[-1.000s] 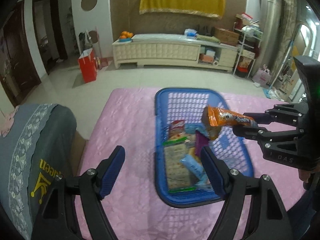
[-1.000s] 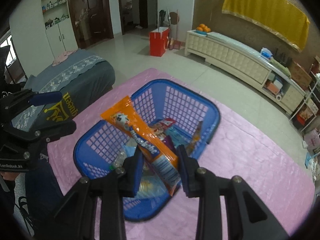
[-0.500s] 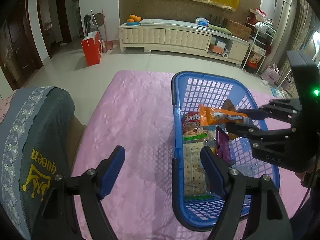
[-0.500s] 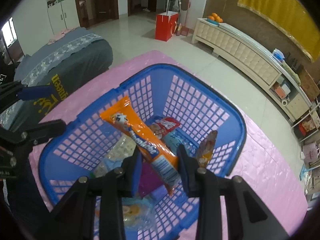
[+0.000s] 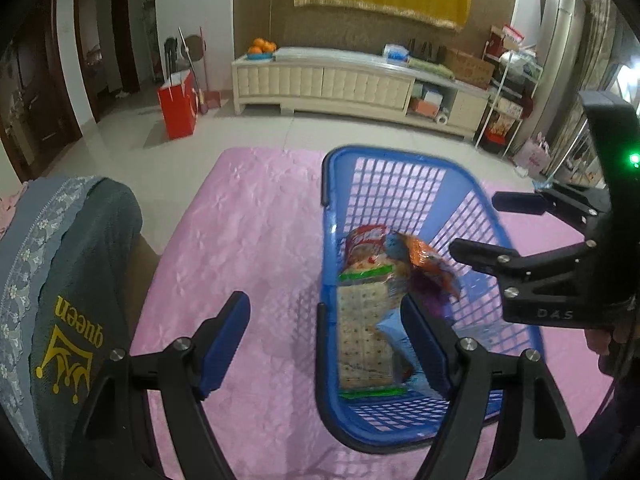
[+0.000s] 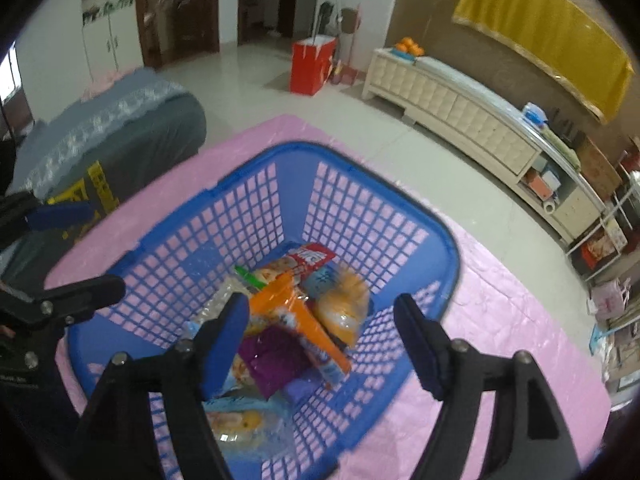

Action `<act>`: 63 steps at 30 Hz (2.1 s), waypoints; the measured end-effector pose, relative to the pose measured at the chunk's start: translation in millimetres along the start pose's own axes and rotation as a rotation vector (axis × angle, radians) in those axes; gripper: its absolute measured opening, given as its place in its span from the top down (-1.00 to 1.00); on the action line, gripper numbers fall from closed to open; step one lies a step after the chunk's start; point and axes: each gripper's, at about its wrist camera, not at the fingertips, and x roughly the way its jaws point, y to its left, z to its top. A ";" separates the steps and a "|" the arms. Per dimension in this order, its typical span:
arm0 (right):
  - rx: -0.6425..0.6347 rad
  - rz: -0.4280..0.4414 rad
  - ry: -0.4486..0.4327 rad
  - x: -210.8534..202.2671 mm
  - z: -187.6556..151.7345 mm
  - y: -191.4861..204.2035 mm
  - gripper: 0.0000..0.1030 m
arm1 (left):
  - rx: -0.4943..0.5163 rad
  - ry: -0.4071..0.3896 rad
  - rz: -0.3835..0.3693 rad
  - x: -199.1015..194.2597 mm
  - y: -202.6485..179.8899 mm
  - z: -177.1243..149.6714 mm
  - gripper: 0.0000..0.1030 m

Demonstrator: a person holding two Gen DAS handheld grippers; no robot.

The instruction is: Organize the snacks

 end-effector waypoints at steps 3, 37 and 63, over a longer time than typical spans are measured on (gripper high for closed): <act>0.025 -0.007 -0.053 -25.4 -5.5 -1.5 -0.52 | 0.007 -0.040 -0.016 -20.2 -10.6 -4.1 -0.48; 0.351 -0.294 -0.470 -234.6 -158.7 17.8 -0.83 | 0.081 -0.451 -0.018 -191.5 -112.4 -98.7 -0.89; 0.364 -0.334 -0.521 -275.2 -204.4 31.9 -1.00 | 0.198 -0.523 -0.101 -233.5 -162.5 -120.2 -0.98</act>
